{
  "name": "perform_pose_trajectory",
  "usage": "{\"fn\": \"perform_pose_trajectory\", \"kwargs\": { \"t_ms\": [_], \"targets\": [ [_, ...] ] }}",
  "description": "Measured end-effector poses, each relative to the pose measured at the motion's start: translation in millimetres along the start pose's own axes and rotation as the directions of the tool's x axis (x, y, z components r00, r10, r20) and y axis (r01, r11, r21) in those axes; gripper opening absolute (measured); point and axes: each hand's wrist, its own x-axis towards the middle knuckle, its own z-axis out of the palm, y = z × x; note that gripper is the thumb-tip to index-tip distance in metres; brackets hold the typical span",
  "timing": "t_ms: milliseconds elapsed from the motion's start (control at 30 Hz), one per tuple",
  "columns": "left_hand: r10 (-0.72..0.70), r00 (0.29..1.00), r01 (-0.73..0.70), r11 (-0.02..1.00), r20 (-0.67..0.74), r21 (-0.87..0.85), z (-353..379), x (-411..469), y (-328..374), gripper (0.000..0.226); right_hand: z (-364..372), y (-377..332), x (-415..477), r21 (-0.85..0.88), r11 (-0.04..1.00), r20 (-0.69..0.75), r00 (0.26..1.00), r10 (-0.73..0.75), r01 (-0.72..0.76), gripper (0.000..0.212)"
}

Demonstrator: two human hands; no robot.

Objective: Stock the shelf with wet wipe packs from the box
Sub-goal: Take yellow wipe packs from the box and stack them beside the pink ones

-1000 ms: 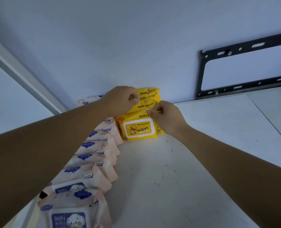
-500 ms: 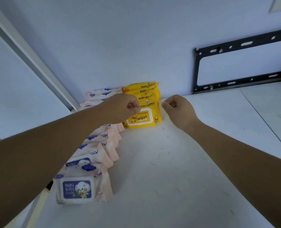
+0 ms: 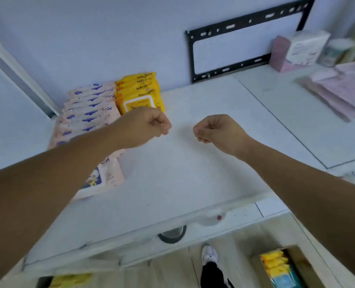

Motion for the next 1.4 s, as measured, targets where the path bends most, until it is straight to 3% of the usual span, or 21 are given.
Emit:
{"fn": "perform_pose_trajectory", "kwargs": {
  "t_ms": [200, 500, 800, 1067, 1400],
  "targets": [
    [0.091, 0.989, -0.087, 0.995, 0.116, -0.041, 64, -95, 17, 0.008, -3, 27, -133, 0.005, 0.997, -0.089, 0.993, 0.08, -0.08, 0.01],
    [0.065, 0.97, -0.077, 0.996, 0.233, 0.045, 131, -194, 48, 0.003, -18, 48, -259, -0.008, 0.995, -0.132, 0.987, 0.094, -0.096, 0.014],
    [-0.035, 0.955, 0.029, 0.999, 0.296, 0.025, 250, -223, 110, 0.004, -87, 134, -379, -0.049, 0.976, -0.081, 0.974, 0.21, -0.214, 0.009],
    [-0.021, 0.891, -0.056, 0.986, 0.454, 0.156, 393, -252, 178, 0.007, -189, 247, -528, -0.136, 0.872, -0.132, 0.88, 0.455, -0.471, 0.006],
    [-0.092, 0.829, -0.005, 0.985, 0.552, 0.171, 504, -221, 187, 0.009, -225, 329, -547, -0.153, 0.787, -0.116, 0.802, 0.586, -0.598, 0.004]
  ]
}}
